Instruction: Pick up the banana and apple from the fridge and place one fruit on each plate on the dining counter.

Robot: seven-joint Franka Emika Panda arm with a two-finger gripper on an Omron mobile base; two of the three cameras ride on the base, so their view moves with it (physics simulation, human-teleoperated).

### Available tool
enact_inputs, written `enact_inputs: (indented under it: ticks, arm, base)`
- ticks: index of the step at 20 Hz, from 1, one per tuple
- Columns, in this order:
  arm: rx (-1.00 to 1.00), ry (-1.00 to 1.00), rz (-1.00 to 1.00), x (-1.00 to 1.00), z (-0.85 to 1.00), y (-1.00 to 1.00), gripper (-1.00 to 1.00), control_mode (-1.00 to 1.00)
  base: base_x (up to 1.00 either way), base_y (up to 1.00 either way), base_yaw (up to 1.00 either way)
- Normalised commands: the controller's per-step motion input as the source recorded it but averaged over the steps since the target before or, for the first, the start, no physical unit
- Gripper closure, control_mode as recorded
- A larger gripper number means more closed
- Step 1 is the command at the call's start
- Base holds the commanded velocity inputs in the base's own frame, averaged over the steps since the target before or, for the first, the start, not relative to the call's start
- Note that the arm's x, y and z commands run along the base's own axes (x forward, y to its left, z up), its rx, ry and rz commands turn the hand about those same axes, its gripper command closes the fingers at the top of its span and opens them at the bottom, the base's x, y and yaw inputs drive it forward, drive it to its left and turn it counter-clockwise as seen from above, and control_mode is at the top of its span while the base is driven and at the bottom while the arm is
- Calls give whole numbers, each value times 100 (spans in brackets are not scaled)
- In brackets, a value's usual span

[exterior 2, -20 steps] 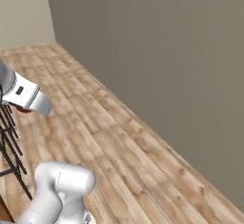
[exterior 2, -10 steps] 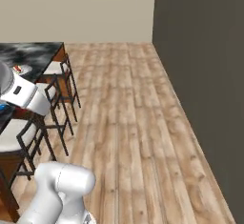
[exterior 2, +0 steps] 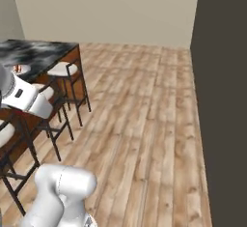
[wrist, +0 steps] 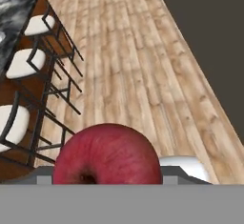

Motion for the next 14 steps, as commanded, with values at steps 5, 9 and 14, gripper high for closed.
enact_inputs:
  ticks: [5,9,14]
  arm:
    - [0,0,0,0,0,0,100,100]
    - [0,0,0,0,0,0,100,100]
    - [0,0,0,0,0,0,100,100]
  base:
    - [100,-84,27]
    - [100,-47,23]
    - [100,-13,67]
